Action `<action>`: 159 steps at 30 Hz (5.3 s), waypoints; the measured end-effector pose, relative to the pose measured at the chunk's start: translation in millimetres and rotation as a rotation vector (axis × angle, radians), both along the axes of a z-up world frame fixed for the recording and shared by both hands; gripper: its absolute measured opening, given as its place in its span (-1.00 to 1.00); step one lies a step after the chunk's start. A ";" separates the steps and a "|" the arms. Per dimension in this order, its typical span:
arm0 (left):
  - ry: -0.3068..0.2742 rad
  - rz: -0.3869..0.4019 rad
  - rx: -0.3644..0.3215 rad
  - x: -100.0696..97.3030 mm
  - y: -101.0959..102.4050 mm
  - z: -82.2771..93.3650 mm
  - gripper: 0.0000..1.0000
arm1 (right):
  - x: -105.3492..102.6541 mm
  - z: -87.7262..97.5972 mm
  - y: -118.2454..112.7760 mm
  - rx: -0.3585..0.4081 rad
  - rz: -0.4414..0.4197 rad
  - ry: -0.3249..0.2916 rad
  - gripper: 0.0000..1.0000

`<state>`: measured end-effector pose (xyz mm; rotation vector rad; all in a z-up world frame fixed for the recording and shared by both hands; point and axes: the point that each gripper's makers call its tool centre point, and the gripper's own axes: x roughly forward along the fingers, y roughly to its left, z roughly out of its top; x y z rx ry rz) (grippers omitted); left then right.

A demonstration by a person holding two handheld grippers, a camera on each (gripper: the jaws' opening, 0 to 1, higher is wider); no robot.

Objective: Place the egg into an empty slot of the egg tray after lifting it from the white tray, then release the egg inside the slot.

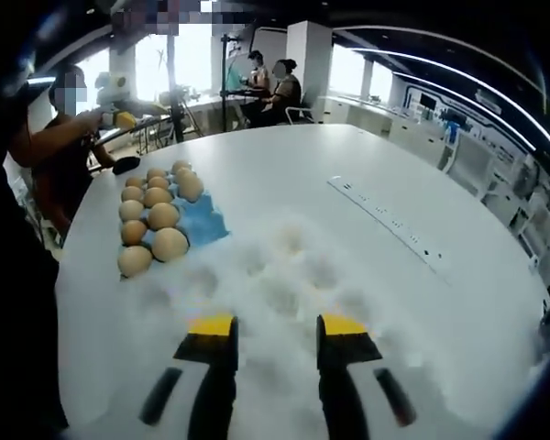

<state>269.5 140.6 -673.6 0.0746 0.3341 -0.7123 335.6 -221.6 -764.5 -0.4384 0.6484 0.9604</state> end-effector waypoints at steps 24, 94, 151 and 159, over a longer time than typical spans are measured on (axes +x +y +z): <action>0.032 -0.010 0.022 -4.0 0.4 -7.8 0.23 | 21.6 -12.1 -62.4 -0.091 -0.118 0.022 -0.28; 0.118 -0.056 0.018 -14.9 -11.8 -24.3 0.52 | 11.6 19.4 -58.6 -0.242 0.064 0.072 -0.50; 0.106 -0.055 0.025 -13.1 -10.1 -20.8 0.43 | -4.6 17.6 58.7 -0.157 0.320 0.072 -0.49; 0.103 -0.049 0.028 -12.9 -7.8 -19.9 0.42 | -5.3 16.3 70.6 -0.163 0.366 0.068 -0.49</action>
